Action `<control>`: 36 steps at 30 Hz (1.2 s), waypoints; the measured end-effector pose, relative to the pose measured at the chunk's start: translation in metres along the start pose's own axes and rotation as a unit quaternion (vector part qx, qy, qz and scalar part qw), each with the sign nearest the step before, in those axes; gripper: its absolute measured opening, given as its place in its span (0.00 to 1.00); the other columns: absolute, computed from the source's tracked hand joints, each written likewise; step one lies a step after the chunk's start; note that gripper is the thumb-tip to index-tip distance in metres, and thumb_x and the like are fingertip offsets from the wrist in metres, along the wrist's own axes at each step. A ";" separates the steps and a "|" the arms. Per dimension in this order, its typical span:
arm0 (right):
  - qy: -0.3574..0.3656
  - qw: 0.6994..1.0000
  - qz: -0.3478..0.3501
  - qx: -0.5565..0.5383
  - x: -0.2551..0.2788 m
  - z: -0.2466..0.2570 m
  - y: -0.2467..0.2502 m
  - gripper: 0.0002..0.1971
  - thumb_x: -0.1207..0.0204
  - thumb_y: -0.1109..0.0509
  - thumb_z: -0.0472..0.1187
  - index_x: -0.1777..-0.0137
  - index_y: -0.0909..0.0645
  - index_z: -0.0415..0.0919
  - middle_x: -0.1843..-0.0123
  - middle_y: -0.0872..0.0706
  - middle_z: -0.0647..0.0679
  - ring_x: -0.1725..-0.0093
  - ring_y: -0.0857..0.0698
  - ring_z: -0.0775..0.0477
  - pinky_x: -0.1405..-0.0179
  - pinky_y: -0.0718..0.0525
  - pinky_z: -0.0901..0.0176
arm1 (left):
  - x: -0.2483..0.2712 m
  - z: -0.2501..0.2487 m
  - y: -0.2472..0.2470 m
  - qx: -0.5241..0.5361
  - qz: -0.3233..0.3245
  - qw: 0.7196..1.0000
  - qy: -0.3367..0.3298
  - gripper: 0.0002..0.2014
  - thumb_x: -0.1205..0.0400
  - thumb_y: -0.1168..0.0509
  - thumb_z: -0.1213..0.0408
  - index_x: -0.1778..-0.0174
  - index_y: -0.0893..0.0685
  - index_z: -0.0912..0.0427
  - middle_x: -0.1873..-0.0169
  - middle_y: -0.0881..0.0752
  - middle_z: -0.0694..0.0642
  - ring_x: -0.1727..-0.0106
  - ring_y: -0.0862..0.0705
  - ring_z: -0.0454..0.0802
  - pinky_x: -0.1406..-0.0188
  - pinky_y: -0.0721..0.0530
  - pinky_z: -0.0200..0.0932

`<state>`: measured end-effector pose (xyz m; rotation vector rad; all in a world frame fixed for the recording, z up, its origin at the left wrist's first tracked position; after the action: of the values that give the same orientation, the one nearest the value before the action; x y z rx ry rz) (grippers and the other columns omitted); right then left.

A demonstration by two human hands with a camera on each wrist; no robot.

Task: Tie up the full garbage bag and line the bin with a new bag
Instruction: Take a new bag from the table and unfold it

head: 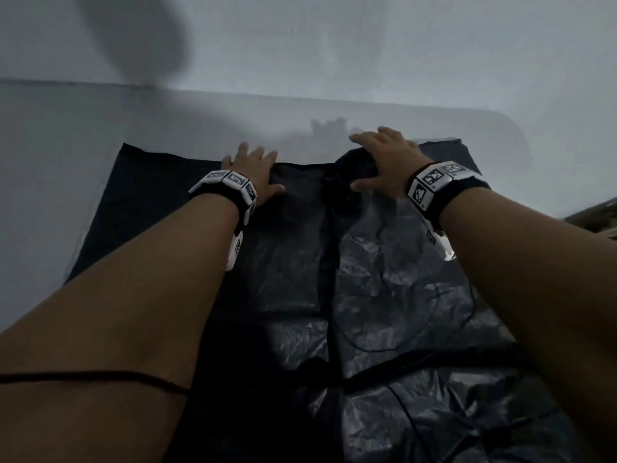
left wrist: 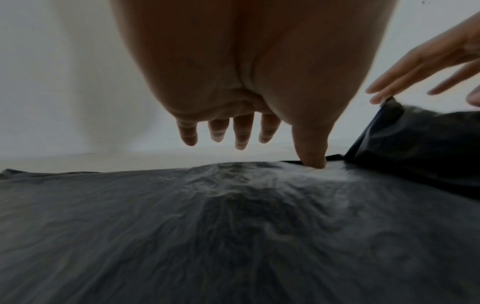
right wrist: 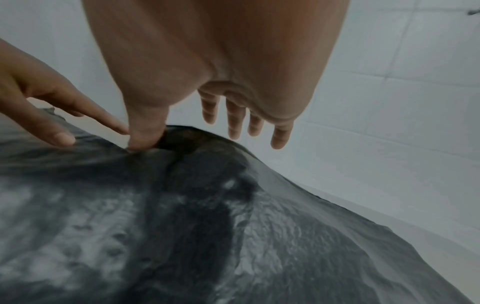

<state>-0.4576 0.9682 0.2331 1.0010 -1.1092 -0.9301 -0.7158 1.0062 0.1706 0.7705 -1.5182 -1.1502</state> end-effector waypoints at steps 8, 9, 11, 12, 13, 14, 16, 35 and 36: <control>0.029 0.998 0.033 0.054 -0.003 -0.001 -0.004 0.23 0.21 0.28 0.54 0.32 0.23 0.42 0.40 0.14 0.37 0.39 0.17 0.33 0.43 0.21 0.46 | -0.001 0.007 0.005 0.006 -0.009 1.000 -0.026 0.28 0.19 0.32 0.42 0.31 0.21 0.59 0.36 0.23 0.66 0.36 0.21 0.69 0.37 0.22 0.58; 0.024 0.997 0.044 0.054 0.002 -0.001 -0.003 0.21 0.20 0.28 0.52 0.33 0.21 0.42 0.40 0.15 0.37 0.38 0.18 0.34 0.43 0.20 0.45 | 0.004 0.007 0.008 0.016 -0.007 0.999 -0.029 0.25 0.17 0.33 0.44 0.34 0.19 0.60 0.37 0.23 0.66 0.36 0.20 0.68 0.39 0.21 0.57; 0.020 0.997 0.051 0.054 0.016 -0.001 0.000 0.19 0.19 0.28 0.50 0.33 0.19 0.40 0.40 0.18 0.37 0.36 0.21 0.34 0.40 0.20 0.44 | 0.017 0.006 0.017 0.034 -0.011 0.999 -0.035 0.21 0.14 0.36 0.47 0.36 0.18 0.61 0.37 0.23 0.66 0.36 0.20 0.67 0.40 0.22 0.54; 0.020 0.997 0.046 0.056 0.023 0.000 0.003 0.19 0.20 0.28 0.50 0.35 0.18 0.39 0.40 0.20 0.37 0.36 0.22 0.34 0.39 0.20 0.43 | 0.025 0.005 0.021 0.040 -0.013 0.998 -0.036 0.20 0.13 0.38 0.49 0.36 0.18 0.61 0.38 0.22 0.66 0.36 0.21 0.67 0.43 0.24 0.52; 0.019 0.998 0.038 0.055 0.031 0.000 0.006 0.18 0.20 0.28 0.50 0.37 0.18 0.38 0.43 0.21 0.38 0.37 0.22 0.33 0.40 0.19 0.43 | 0.035 0.004 0.026 0.041 -0.014 0.998 -0.035 0.19 0.12 0.39 0.50 0.37 0.18 0.62 0.39 0.20 0.67 0.36 0.20 0.66 0.47 0.27 0.49; 0.019 0.998 0.029 0.052 0.040 0.001 0.009 0.16 0.19 0.28 0.49 0.39 0.19 0.38 0.47 0.21 0.39 0.40 0.20 0.33 0.43 0.19 0.43 | 0.046 0.004 0.031 0.040 -0.014 0.999 -0.031 0.18 0.11 0.40 0.51 0.38 0.18 0.62 0.40 0.18 0.68 0.38 0.19 0.66 0.51 0.29 0.48; 0.013 0.999 0.015 0.045 0.061 0.001 0.017 0.14 0.19 0.30 0.49 0.44 0.22 0.39 0.55 0.23 0.42 0.47 0.17 0.33 0.52 0.20 0.46 | 0.073 0.001 0.041 0.036 -0.013 0.999 -0.015 0.18 0.11 0.41 0.51 0.40 0.18 0.62 0.43 0.17 0.69 0.42 0.18 0.66 0.54 0.30 0.47; 0.019 0.985 -0.075 -0.155 0.359 0.064 0.029 0.10 0.14 0.34 0.47 0.52 0.23 0.39 0.54 0.16 0.40 0.49 0.18 0.37 0.57 0.32 0.55 | 0.405 -0.108 0.034 0.393 -0.017 0.919 0.042 0.10 0.10 0.41 0.52 0.45 0.22 0.54 0.50 0.17 0.65 0.66 0.10 0.66 0.74 0.09 0.62; 0.011 0.980 -0.085 -0.182 0.371 0.066 0.023 0.10 0.15 0.34 0.46 0.54 0.24 0.41 0.56 0.17 0.42 0.52 0.19 0.38 0.58 0.32 0.55 | 0.417 -0.118 0.026 0.432 -0.007 0.901 0.045 0.12 0.10 0.41 0.53 0.38 0.23 0.57 0.44 0.18 0.67 0.63 0.09 0.68 0.71 0.09 0.64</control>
<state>-0.4474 0.6132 0.3620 0.8072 -0.8036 -1.2068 -0.7085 0.6067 0.3401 1.3933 -1.9438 -0.3823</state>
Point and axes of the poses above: each hand's wrist, its own x-axis away from the middle knuckle, its own y-axis out of the back of the hand, z = x × y, the point moved 5 cm from there along -x, towards the middle knuckle
